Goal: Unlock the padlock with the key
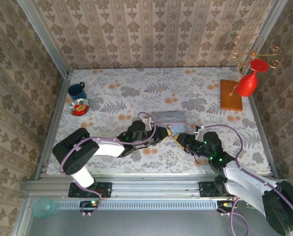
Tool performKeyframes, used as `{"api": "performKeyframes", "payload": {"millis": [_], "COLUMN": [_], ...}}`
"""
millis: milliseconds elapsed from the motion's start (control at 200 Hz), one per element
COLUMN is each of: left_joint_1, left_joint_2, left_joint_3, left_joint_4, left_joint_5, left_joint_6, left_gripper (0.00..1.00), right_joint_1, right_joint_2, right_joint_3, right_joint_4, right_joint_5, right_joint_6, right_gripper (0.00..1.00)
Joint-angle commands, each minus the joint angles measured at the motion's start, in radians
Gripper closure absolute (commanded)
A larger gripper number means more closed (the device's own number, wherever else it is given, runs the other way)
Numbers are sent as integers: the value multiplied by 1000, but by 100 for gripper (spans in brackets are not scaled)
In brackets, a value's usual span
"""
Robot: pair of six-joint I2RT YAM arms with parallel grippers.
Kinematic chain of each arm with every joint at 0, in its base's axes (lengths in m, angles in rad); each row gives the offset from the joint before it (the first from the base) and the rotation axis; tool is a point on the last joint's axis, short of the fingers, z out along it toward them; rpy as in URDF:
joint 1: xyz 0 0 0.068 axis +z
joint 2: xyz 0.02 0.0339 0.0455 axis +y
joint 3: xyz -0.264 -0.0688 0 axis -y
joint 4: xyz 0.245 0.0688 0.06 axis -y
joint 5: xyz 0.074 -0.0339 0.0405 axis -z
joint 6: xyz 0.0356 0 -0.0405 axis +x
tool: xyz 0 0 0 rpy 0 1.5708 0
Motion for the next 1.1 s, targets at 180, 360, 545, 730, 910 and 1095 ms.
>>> {"api": "performKeyframes", "payload": {"millis": [180, 360, 545, 730, 910, 1095], "left_joint_1": [-15, -28, -51, -51, -51, -92], "left_joint_2": [-22, -8, -4, 4, 2, -7], "left_joint_3": [5, 7, -2, -1, 2, 25], "left_joint_4": [80, 126, 129, 137, 129, 88], "left_joint_5": [22, 21, 8, 7, 10, 4], "left_joint_6": [-26, -60, -68, -72, -67, -60], "left_gripper": [100, 100, 100, 100, 100, 100], "right_joint_1": [-2, -2, -2, -2, -3, -4], "right_joint_2": [3, -1, -15, -18, -35, -28], "right_joint_3": [19, 17, 25, 28, 20, 29], "right_joint_4": [43, 45, 34, 19, -9, 16], "right_joint_5": [11, 11, 15, 15, 22, 15], "right_joint_6": [-19, -12, -10, -16, -25, -13], "right_gripper": [70, 70, 80, 91, 90, 91]}}
